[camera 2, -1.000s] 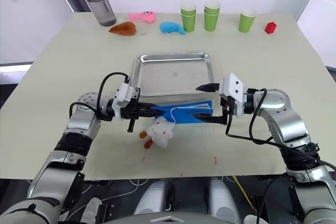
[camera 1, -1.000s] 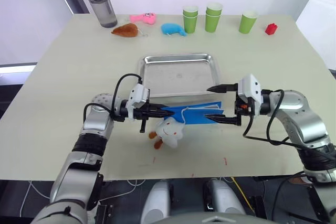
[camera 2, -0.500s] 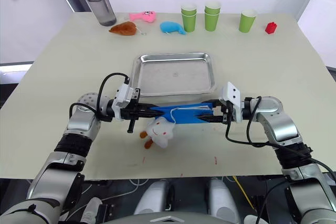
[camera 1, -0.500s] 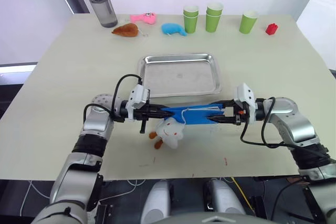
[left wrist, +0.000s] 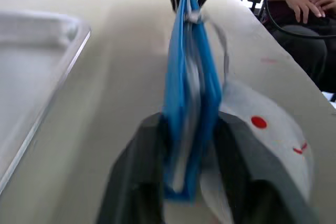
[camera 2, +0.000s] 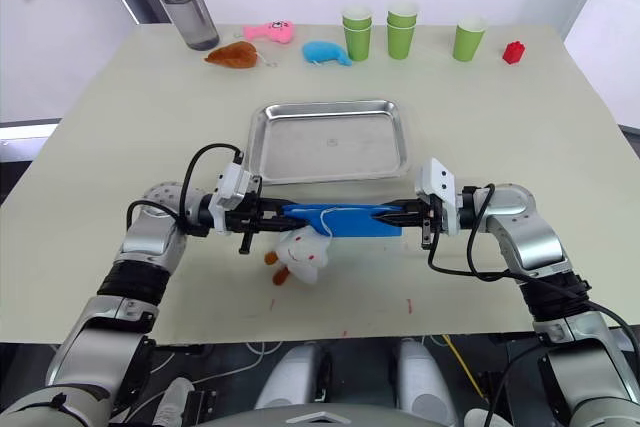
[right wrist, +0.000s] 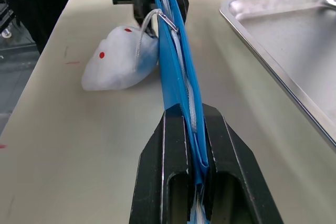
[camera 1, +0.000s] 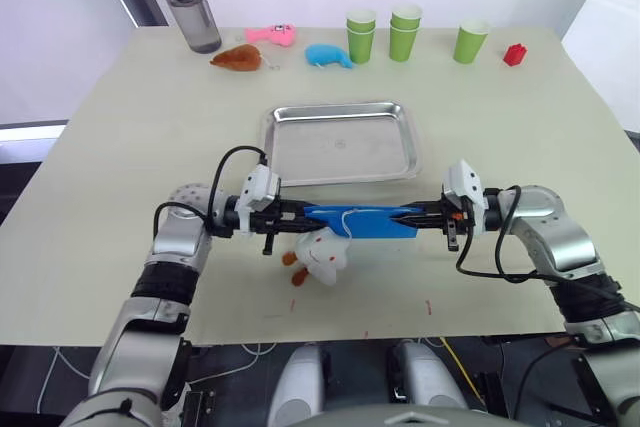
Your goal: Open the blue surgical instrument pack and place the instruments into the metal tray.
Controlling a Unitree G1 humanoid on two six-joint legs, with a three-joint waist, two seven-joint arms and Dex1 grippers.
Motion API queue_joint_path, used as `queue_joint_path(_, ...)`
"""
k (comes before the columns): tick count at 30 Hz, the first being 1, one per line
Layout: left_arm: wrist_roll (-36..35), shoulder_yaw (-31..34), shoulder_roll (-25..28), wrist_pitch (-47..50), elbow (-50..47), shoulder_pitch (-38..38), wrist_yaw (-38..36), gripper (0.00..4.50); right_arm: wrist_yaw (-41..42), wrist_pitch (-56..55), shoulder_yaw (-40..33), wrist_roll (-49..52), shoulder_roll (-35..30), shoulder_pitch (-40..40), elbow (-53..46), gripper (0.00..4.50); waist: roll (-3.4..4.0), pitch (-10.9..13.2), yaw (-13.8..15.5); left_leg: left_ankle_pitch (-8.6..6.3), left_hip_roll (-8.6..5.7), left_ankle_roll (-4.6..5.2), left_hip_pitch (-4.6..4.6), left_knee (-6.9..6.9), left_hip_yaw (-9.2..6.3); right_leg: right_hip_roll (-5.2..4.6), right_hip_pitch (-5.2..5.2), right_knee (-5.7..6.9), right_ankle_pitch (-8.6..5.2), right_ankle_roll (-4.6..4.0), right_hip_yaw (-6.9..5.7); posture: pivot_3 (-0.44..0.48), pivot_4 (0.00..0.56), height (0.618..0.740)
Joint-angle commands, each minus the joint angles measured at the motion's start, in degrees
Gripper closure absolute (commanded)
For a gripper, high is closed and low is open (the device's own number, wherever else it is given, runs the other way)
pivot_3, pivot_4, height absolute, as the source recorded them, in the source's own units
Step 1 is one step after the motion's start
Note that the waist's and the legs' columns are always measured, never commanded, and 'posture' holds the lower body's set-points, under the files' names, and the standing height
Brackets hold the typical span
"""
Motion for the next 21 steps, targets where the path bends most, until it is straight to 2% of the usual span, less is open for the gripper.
queue_joint_path(1, -2.9, 2.5, 1.8, 3.1, -4.3, -1.5, -1.3, 1.64, 1.4, -2.5, 0.7, -1.5, -0.7, -0.9, 0.8, 4.50, 0.00, 0.0, 0.2, 0.00, 0.00, 0.00, 0.00, 0.00, 0.00, 0.00, 0.00, 0.00, 0.00, 0.00, 0.00, 0.000, 0.150, 0.734)
queue_joint_path(2, -4.4, 3.4, 2.5, 4.6, -5.6, -1.2, -1.6, 1.15, 1.4, -2.6, 0.7, -1.7, -0.6, -0.9, 0.9, 4.50, 0.00, 0.0, 0.2, 0.00, 0.00, 0.00, -0.01, 0.01, 0.01, -0.02, 0.00, -0.02, 0.00, 0.00, 0.00, 0.000, 0.150, 0.734)
queue_joint_path(5, -9.6, 5.1, 4.8, 10.3, -12.1, 2.1, -2.8, 0.28, 1.3, -3.0, 0.6, -2.1, -0.4, -0.7, 1.1, 4.50, 0.01, 0.0, 0.1, 0.00, 0.00, 0.00, -0.01, 0.01, 0.01, -0.02, 0.00, -0.01, 0.00, 0.00, 0.00, 0.000, 0.150, 0.734)
queue_joint_path(6, -11.1, 5.5, 5.5, 12.0, -14.9, 3.8, -2.9, 0.13, 1.3, -3.2, 0.7, -2.2, -0.3, -0.6, 1.1, 4.50, 0.02, 0.0, 0.0, 0.00, 0.01, 0.00, -0.01, 0.00, 0.02, -0.02, 0.00, -0.02, 0.00, 0.00, 0.02, 0.000, 0.150, 0.734)
queue_joint_path(10, -14.1, 5.6, 6.0, 15.2, -22.7, 8.5, -1.5, 0.13, 1.0, -3.5, 1.1, -2.4, 0.0, -0.3, 1.0, 4.50, 0.03, 0.0, 0.1, 0.00, 0.04, 0.00, 0.00, -0.02, 0.03, -0.04, 0.00, -0.08, 0.00, 0.00, 0.04, 0.000, 0.150, 0.734)
queue_joint_path(13, -13.3, 3.5, 6.1, 15.2, -27.3, 12.1, -1.4, 0.13, 0.9, -3.5, 1.3, -2.5, 0.3, -0.5, 1.2, 4.50, 0.03, 0.0, 0.1, 0.00, 0.03, 0.00, 0.01, -0.02, 0.04, -0.04, 0.00, -0.03, 0.00, 0.00, 0.04, 0.000, 0.150, 0.734)
queue_joint_path(17, -8.7, 1.1, 4.5, 11.0, -28.1, 13.9, 1.1, 0.13, 0.9, -3.6, 1.3, -2.5, 0.6, -0.9, 1.4, 4.50, 0.04, 0.0, 0.1, 0.00, 0.02, 0.00, 0.11, -0.02, 0.03, -0.01, 0.02, 0.06, 0.02, -0.04, 0.04, 0.000, 0.150, 0.734)
queue_joint_path(21, 0.5, -3.2, 2.9, 3.1, -24.3, 14.4, 4.6, 0.13, 0.6, -4.4, 1.4, -2.9, 1.0, -1.2, 1.8, 4.50, 0.13, 0.0, 0.2, 0.01, 0.02, -0.01, 0.16, -0.01, 0.04, 0.02, 0.02, 0.11, 0.05, -0.08, 0.07, 0.000, 0.150, 0.734)
